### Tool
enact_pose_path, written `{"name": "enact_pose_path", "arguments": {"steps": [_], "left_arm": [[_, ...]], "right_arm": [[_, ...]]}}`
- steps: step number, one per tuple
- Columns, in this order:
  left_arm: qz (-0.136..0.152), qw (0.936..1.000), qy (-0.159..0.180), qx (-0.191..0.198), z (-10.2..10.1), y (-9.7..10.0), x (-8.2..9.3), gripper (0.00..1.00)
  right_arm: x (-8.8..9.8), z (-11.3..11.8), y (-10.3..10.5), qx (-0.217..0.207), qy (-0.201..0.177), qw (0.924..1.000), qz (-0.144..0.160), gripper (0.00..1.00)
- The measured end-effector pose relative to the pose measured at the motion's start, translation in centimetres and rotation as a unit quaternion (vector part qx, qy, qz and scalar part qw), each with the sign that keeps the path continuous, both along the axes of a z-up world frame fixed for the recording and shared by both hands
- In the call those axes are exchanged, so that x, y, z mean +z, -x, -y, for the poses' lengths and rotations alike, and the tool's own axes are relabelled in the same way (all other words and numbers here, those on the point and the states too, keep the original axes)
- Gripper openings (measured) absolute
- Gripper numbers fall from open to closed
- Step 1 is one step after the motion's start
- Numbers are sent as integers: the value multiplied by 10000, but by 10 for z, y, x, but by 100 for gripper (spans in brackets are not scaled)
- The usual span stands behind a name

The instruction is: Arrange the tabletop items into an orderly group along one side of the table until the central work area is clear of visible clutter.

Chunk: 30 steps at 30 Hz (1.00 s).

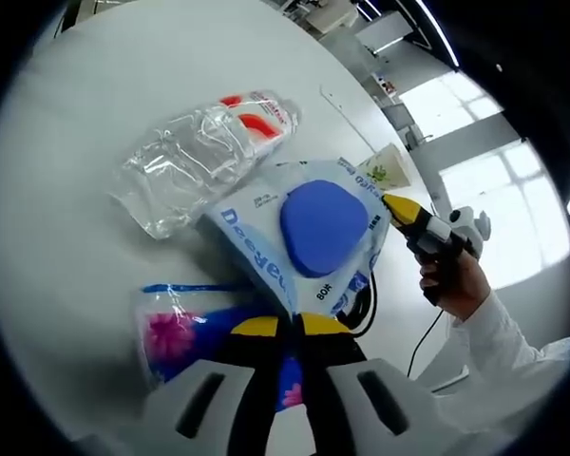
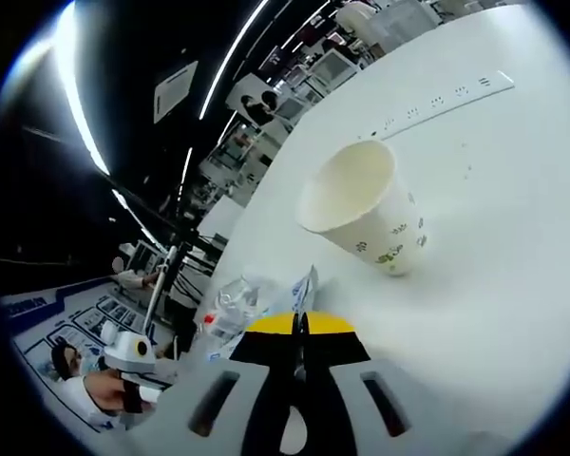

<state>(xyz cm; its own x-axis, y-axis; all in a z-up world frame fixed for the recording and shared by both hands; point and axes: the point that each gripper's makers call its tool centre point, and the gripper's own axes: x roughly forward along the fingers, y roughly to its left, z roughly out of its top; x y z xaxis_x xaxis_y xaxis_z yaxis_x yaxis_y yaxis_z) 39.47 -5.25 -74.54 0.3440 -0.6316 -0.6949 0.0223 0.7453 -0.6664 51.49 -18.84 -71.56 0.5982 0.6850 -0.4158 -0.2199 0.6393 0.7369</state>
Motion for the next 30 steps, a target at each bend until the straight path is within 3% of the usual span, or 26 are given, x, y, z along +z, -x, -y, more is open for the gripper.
{"name": "enact_pose_path", "arguments": {"steps": [18,30], "left_arm": [[253,9994,15,-245,2,5,23,0],[581,9976,155,-337,11,-1,55,0]], "right_arm": [[35,10,19,-10,-111,9995,308,0],[68,32,28,-322,-251,9970,665,0]]}}
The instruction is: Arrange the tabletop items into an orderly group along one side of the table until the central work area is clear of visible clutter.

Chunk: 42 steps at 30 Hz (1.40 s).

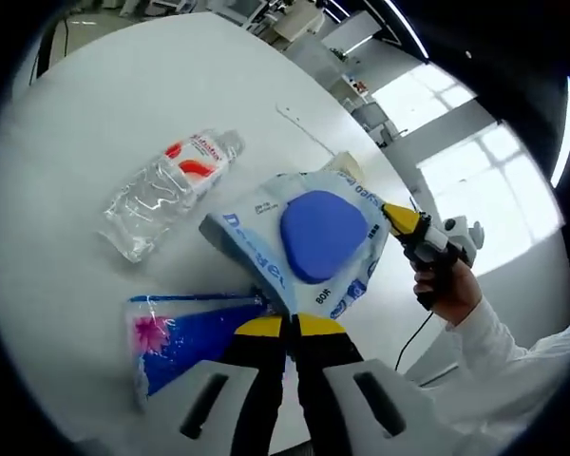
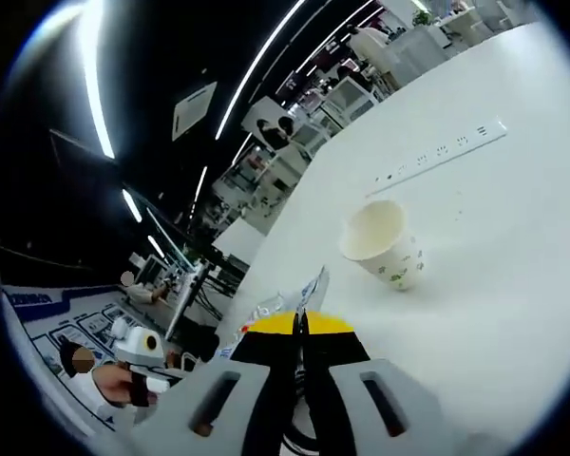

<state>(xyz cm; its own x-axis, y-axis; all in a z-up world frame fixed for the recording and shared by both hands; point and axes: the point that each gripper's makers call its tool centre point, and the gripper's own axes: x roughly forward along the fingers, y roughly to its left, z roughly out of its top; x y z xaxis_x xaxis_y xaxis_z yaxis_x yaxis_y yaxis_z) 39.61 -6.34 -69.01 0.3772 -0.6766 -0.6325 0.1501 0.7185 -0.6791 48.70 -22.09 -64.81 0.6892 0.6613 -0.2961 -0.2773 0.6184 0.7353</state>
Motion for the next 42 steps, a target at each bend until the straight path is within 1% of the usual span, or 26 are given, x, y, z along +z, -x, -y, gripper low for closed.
{"name": "enact_pose_path", "arguments": {"steps": [1,2,5,8,11,16,20,23,28,31,32,33,35,37,38,39,41,42], "left_arm": [[92,9999,21,-47,2,-2,6,0],[123,9999,26,-71,4,-3,10,0],[357,9990,-22,-281,11,-6,23,0],[461,9982,-36,-389,18,-9,32,0],[662,9963,-33,-554,29,-14,46,0],[910,9932,19,-731,45,-22,64,0],[1069,9911,68,-790,55,-28,75,0],[1196,9886,105,-905,67,-32,82,0],[1506,9811,41,-1217,90,-40,95,0],[1595,9781,80,-1336,104,-43,101,0],[1630,9770,102,-1374,110,-44,103,0],[1670,9753,121,-1442,118,-46,106,0],[1799,9705,118,-1603,134,-49,110,0],[1850,9672,92,-1735,149,-51,110,0],[1875,9661,88,-1772,152,-51,111,0],[1965,9629,74,-1851,163,-52,111,0],[1931,9622,119,-1917,174,-52,109,0],[1957,9613,140,-1934,181,-53,108,0]], "right_arm": [[4,3,1,-43,-41,10000,43,0],[5,4,1,-62,-63,9999,61,0],[14,16,7,-182,-119,9997,127,0],[21,24,10,-279,-135,9993,203,0],[34,39,14,-470,-202,9980,362,0],[53,59,20,-711,-313,9951,611,0],[58,72,24,-834,-268,9939,668,0],[64,85,29,-1019,-330,9916,722,0],[74,109,39,-1328,-296,9871,842,0],[79,127,45,-1551,-331,9831,918,0],[80,130,46,-1591,-342,9823,927,0],[83,142,49,-1745,-395,9791,970,0],[83,153,53,-1869,-350,9769,979,0],[83,167,58,-2026,-301,9738,988,0],[83,169,59,-2060,-301,9731,990,0],[84,180,63,-2186,-322,9701,1001,0],[83,192,67,-2332,-300,9668,1005,0],[82,196,69,-2366,-281,9660,1003,0]]}}
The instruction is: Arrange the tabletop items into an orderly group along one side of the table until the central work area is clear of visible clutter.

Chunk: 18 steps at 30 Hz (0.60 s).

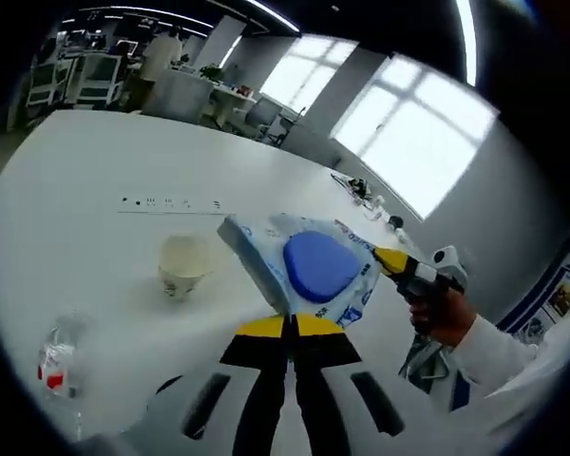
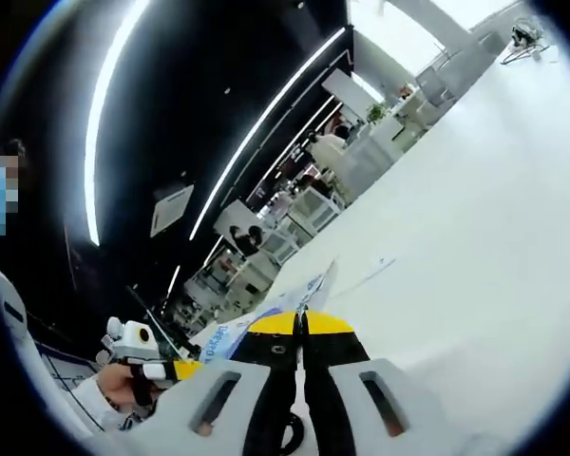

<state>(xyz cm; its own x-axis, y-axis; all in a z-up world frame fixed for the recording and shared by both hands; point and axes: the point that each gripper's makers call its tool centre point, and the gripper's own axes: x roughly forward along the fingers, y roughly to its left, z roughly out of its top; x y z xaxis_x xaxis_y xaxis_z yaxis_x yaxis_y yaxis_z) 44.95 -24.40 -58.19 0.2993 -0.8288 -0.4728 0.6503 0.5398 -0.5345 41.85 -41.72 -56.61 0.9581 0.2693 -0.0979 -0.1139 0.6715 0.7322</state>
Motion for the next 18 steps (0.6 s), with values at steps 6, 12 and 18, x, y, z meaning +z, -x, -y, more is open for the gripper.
{"name": "enact_pose_path", "arguments": {"steps": [6,12,18], "left_arm": [[-33,10000,17,-64,28,-6,-11,0],[-75,9999,-71,32,44,-16,-33,0],[-144,9996,-137,196,53,-30,-56,0]], "right_arm": [[-12,23,5,-258,55,9996,-111,0],[-33,36,1,-376,22,9990,-253,0],[-54,46,-8,-427,-103,9983,-381,0]]}}
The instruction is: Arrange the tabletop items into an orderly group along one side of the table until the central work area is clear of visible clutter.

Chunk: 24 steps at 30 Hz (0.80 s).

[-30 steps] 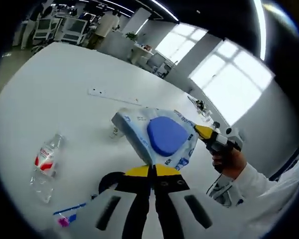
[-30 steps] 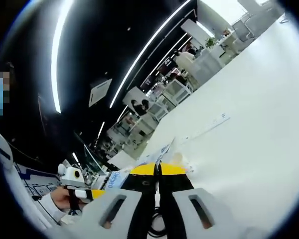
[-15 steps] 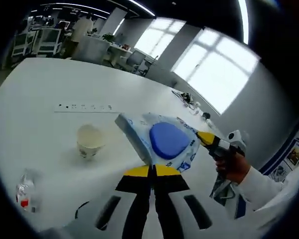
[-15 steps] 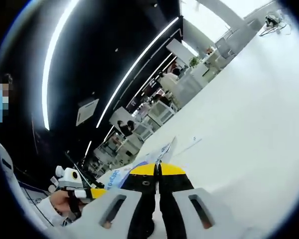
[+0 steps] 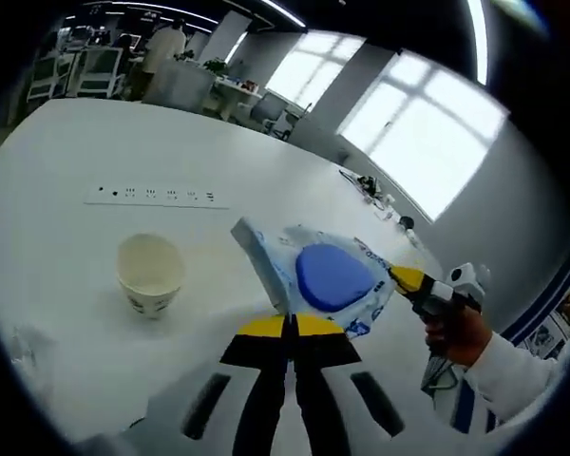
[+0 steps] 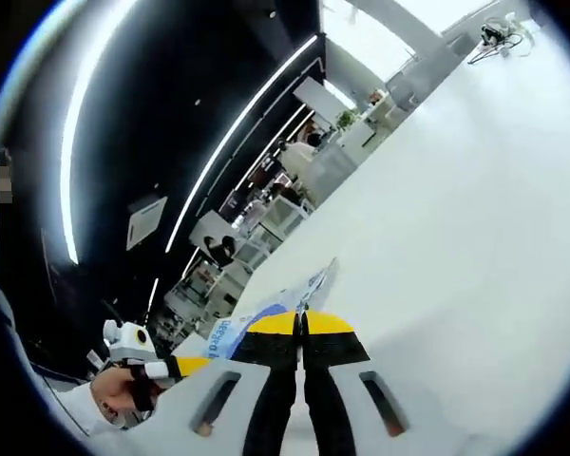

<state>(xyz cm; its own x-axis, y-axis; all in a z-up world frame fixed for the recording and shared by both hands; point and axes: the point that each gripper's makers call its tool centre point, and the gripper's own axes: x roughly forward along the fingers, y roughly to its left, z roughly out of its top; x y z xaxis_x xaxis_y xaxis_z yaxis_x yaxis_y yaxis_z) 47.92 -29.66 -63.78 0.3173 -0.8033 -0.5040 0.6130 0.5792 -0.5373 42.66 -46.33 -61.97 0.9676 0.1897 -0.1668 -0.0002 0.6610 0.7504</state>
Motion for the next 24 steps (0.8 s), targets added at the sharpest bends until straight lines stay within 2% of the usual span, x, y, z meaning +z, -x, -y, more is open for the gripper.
{"name": "enact_pose_path", "arguments": {"steps": [3,7,12,24], "left_arm": [[-18,9999,-113,68,2,-8,-16,0],[-146,9993,-91,338,3,-19,-31,0],[-118,9984,-216,518,1,-30,-49,0],[-154,9945,-283,998,7,-45,-77,0]], "right_arm": [[-12,3,-8,30,-16,10000,-75,0],[-23,6,-18,79,-31,9999,-148,0],[-40,11,-33,164,-73,9996,-234,0],[-68,21,-47,172,-73,9990,-402,0]]}}
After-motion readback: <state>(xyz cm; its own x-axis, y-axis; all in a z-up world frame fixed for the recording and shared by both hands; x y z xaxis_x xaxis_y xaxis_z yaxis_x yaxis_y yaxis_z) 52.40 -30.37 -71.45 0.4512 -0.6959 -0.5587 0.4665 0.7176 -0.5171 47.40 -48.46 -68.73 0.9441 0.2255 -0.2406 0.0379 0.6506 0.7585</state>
